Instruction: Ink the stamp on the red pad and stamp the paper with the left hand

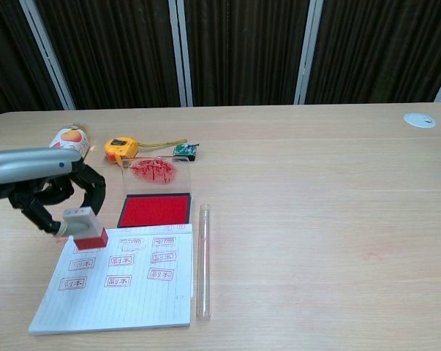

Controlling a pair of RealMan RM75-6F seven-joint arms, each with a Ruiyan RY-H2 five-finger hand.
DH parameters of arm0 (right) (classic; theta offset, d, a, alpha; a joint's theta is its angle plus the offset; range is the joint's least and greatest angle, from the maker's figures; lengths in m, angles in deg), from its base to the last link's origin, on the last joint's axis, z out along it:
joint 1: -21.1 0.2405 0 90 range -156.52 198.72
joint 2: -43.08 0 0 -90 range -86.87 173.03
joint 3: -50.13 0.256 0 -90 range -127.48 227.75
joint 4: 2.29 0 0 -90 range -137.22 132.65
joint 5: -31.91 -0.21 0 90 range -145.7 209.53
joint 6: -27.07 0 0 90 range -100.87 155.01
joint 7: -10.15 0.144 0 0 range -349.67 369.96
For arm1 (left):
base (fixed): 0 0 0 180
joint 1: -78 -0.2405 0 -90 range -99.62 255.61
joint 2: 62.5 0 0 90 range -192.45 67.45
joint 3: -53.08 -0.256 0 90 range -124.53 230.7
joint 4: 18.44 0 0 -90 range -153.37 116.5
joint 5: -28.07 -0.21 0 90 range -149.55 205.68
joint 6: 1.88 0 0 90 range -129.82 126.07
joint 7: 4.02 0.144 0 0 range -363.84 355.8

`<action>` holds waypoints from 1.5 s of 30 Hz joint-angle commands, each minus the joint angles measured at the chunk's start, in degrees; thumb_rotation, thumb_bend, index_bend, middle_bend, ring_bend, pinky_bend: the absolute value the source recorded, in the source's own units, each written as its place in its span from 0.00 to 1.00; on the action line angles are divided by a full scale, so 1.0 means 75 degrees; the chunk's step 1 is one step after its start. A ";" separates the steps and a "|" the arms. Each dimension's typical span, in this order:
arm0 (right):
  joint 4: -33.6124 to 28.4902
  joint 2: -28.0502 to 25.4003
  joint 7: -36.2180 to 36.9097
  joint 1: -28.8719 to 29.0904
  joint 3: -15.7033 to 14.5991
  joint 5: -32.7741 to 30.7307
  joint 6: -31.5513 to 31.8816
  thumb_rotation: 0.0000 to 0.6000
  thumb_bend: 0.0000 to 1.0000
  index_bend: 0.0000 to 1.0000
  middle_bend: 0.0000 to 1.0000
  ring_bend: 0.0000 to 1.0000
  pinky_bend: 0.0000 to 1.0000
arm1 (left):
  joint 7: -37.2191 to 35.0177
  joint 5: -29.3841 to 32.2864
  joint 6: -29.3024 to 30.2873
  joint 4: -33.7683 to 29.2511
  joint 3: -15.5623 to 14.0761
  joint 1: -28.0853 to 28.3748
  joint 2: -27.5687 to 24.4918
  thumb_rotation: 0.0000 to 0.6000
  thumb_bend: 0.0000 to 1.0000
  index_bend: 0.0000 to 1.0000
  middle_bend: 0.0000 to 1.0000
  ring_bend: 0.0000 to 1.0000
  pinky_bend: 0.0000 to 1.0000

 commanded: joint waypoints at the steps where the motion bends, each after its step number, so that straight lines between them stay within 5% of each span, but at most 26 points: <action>1: -0.0002 -0.0007 0.0012 0.0000 0.0001 -0.0002 -0.0007 1.00 0.00 0.00 0.00 0.00 0.00 | 0.0011 -0.0330 0.0039 -0.0114 -0.0257 -0.0110 0.0255 1.00 0.42 0.59 0.57 0.84 0.83; 20: 0.0162 -0.0096 0.0311 -0.0025 0.0084 -0.0220 -0.0093 1.00 0.00 0.00 0.00 0.00 0.00 | 0.1432 0.0213 -0.0004 0.0231 -0.0038 0.0082 0.1693 1.00 0.42 0.59 0.57 0.84 0.83; 45: 0.0146 -0.0141 0.0377 -0.0038 0.0104 -0.0243 -0.0104 1.00 0.00 0.00 0.00 0.00 0.00 | 0.1963 0.0632 -0.0060 0.0889 -0.0053 0.0187 0.2494 1.00 0.42 0.59 0.57 0.84 0.83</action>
